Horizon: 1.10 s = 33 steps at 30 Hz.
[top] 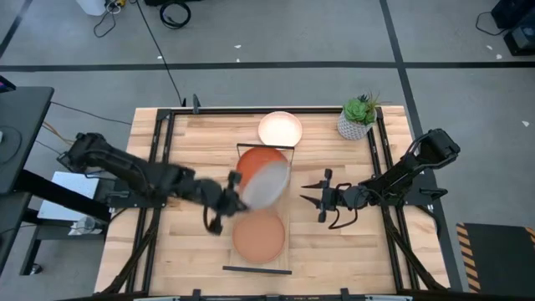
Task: Place and stack plates onto a shelf
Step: Stack the gray plate on top of the brown plate on the shelf
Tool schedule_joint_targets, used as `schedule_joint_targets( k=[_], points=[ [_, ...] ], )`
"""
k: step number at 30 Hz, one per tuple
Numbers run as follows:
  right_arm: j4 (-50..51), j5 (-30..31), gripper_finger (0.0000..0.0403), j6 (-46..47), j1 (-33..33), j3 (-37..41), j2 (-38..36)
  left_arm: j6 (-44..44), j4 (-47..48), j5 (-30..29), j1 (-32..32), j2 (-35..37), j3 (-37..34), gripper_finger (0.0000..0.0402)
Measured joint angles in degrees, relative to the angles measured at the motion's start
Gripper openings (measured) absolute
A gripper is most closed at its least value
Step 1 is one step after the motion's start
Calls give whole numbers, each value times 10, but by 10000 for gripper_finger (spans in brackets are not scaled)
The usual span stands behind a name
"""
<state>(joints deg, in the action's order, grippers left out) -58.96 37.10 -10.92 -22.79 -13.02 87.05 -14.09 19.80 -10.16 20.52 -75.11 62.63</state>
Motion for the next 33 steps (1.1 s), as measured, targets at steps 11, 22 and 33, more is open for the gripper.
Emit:
schedule_joint_targets(
  k=[11, 22, 33],
  points=[
    [0, 32, 146, -13, 0, 0, 0, 342, 91, 76, 90, -114, 117, 14],
    [-5, 36, 146, -28, 0, 0, 0, 446, 252, 102, 102, -245, 272, 14],
    [-5, 36, 146, -30, 0, 0, 0, 421, 272, 92, 92, -282, 278, 155]
  ],
)
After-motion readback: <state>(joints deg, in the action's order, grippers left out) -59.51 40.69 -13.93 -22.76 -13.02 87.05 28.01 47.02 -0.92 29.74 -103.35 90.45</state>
